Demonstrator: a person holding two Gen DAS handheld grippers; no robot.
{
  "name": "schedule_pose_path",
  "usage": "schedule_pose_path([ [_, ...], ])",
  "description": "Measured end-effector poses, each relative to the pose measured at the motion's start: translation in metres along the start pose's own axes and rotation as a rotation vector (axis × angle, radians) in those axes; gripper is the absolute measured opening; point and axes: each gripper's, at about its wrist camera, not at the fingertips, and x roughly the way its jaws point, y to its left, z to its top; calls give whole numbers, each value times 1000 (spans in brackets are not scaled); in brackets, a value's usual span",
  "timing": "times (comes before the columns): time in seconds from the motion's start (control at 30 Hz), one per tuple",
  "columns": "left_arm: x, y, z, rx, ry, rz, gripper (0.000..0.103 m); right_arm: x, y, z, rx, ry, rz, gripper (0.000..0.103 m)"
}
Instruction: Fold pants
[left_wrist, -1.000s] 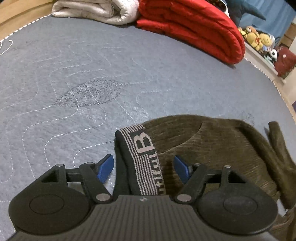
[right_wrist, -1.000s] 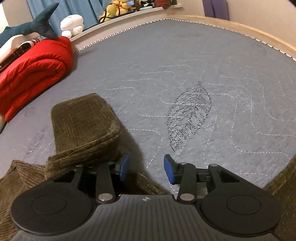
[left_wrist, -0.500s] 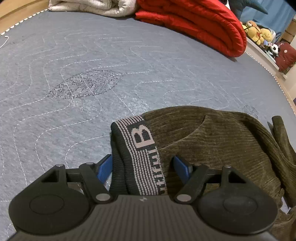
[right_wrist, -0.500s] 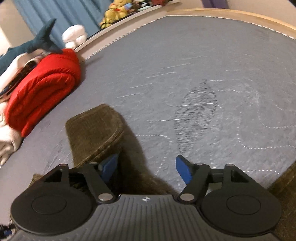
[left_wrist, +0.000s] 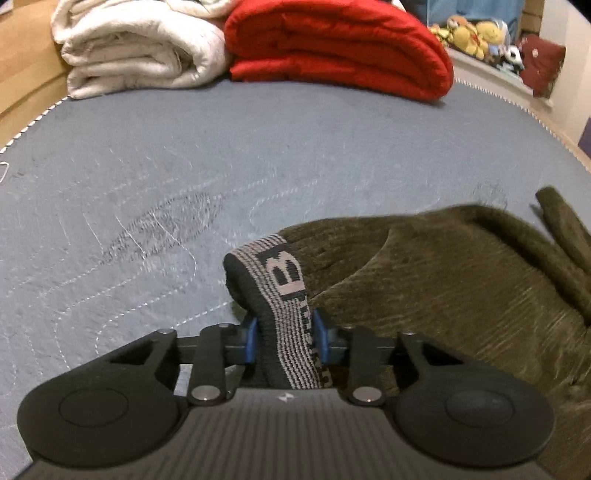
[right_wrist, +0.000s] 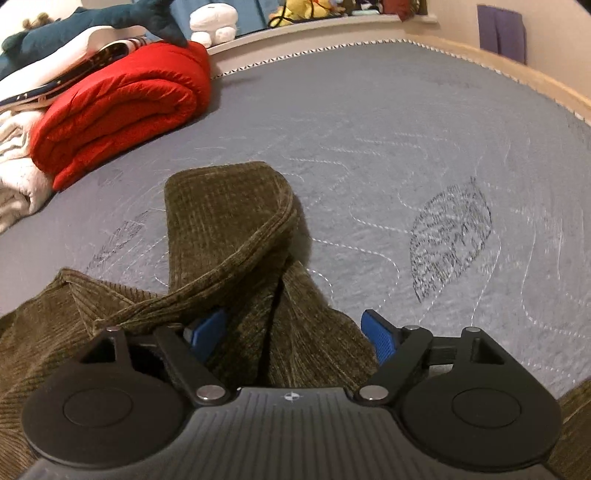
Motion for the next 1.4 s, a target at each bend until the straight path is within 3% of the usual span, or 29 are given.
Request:
schedule_pose_path([
  [0.07, -10, -2, 2, -12, -31, -4, 28, -1, 4, 0, -17, -13, -11, 80],
  [0.17, -4, -4, 1, -4, -5, 31, 31, -3, 8, 2, -55, -49, -30, 61],
  [0.23, 4, -5, 0, -1, 36, 67, 37, -4, 9, 2, -65, -60, -21, 37],
  [0.27, 4, -5, 0, -6, 36, 87, 37, -4, 8, 2, -62, -62, -15, 31],
  [0.3, 1, -6, 1, -11, 24, 102, 37, -5, 8, 3, -55, -66, -10, 18],
  [0.4, -19, -11, 5, -13, -50, 134, 51, -13, 8, 9, -34, -97, 13, 10],
  [0.53, -39, -22, 8, -16, -106, 52, 52, -27, 23, 14, -105, -143, 100, 8],
  [0.63, -42, -34, 7, 18, -115, 24, 53, -32, 44, 10, -214, -106, 257, 0],
  [0.73, -41, -42, 6, 43, -116, 3, 53, -34, 68, -3, -369, -72, 365, 1],
  [0.8, -39, -45, 4, 51, -110, -9, 53, -28, 75, -8, -424, -61, 300, 1],
  [0.9, -36, -46, 2, 59, -103, -24, 53, -29, 53, 8, -292, -138, 224, 6],
  [0.97, -37, -45, 0, 63, -105, -31, 53, -33, 28, 21, -150, -208, 160, 26],
  [1.0, -36, -46, 0, 63, -105, -33, 53, -33, 18, 24, -92, -226, 130, 45],
  [1.03, -37, -45, -1, 62, -105, -36, 53, -31, 8, 25, -44, -237, 99, 55],
  [1.1, -37, -45, 0, 58, -102, -42, 53, -22, -12, 25, 39, -212, 43, 56],
  [1.2, -35, -46, 0, 58, -94, -53, 53, 4, -27, 21, 82, -95, 29, 55],
  [1.27, -34, -46, -1, 58, -83, -60, 54, 18, -26, 18, 29, -38, 55, 55],
  [1.4, -34, -44, -3, 53, -67, -68, 57, 32, -7, 16, -153, -36, 48, 55],
])
